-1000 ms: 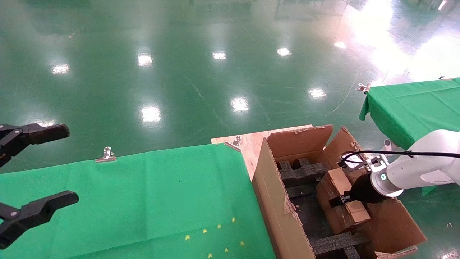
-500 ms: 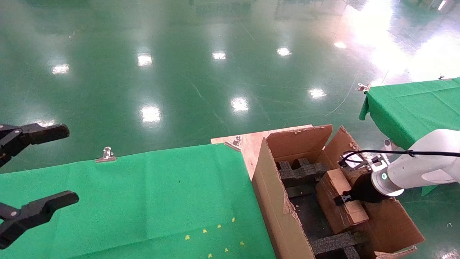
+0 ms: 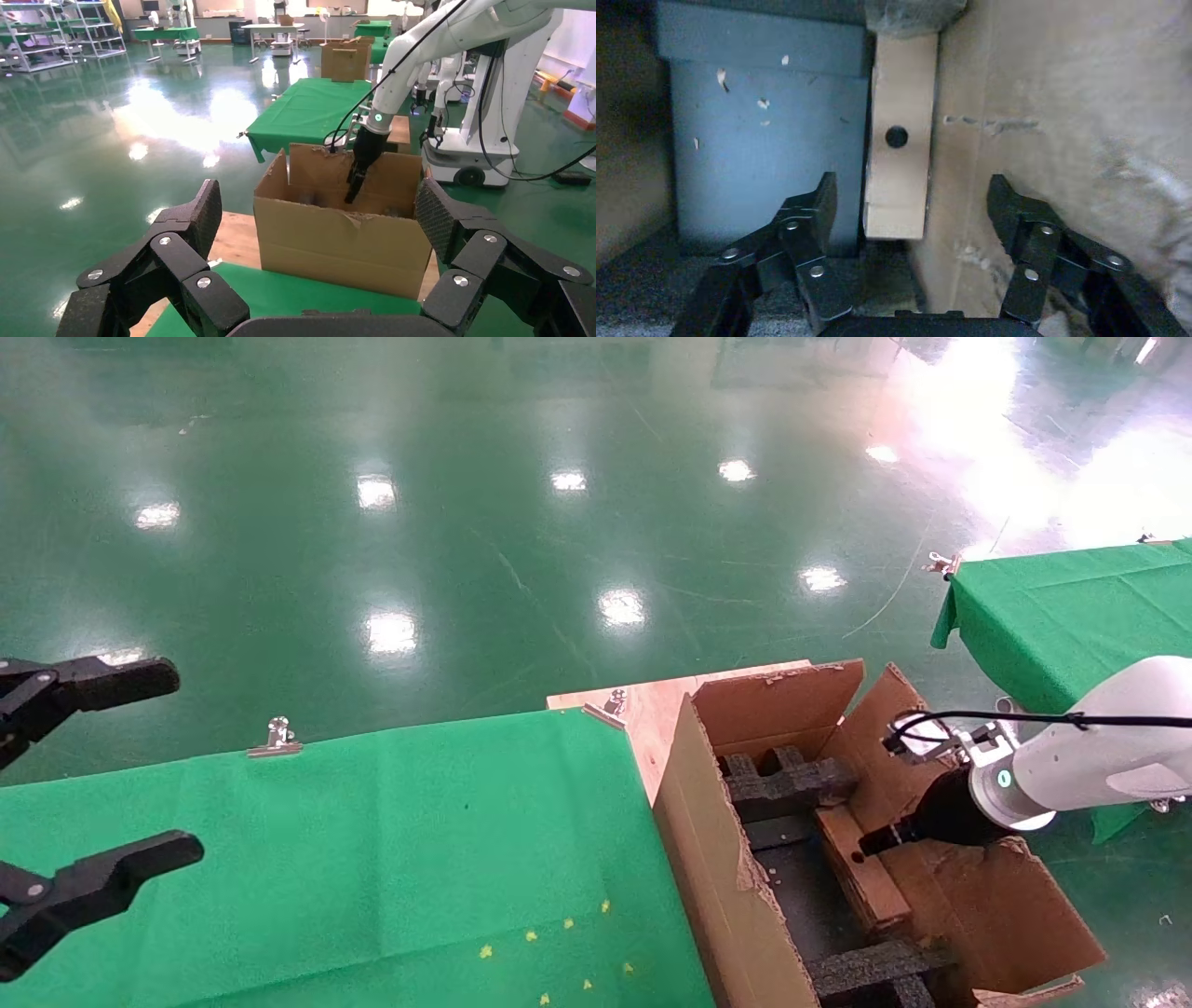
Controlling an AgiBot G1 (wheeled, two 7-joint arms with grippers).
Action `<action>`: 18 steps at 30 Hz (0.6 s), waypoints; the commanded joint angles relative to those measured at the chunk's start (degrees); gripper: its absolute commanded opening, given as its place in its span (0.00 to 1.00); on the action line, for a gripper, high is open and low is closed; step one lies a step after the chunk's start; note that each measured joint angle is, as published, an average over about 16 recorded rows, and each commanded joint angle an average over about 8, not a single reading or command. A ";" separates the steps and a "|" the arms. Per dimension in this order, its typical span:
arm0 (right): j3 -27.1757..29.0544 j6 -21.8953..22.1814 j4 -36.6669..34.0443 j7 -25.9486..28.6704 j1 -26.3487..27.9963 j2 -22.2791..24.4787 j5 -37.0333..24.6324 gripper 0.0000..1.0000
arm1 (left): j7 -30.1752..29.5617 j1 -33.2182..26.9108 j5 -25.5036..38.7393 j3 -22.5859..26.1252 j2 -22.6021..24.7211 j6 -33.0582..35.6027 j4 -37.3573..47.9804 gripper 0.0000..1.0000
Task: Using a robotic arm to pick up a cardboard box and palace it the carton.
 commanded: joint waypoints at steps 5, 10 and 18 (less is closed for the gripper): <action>0.31 0.66 3.38 0.08 4.62 1.35 -1.12 1.00 | 0.00 0.00 0.00 0.00 0.00 0.00 0.00 1.00; 1.91 -0.16 10.51 -1.47 11.99 4.20 -1.43 1.00 | 0.00 0.00 0.00 0.00 0.00 0.00 0.00 1.00; 8.09 -7.08 24.51 -9.75 21.61 12.54 5.15 1.00 | 0.00 0.00 0.00 0.00 0.00 0.00 0.00 1.00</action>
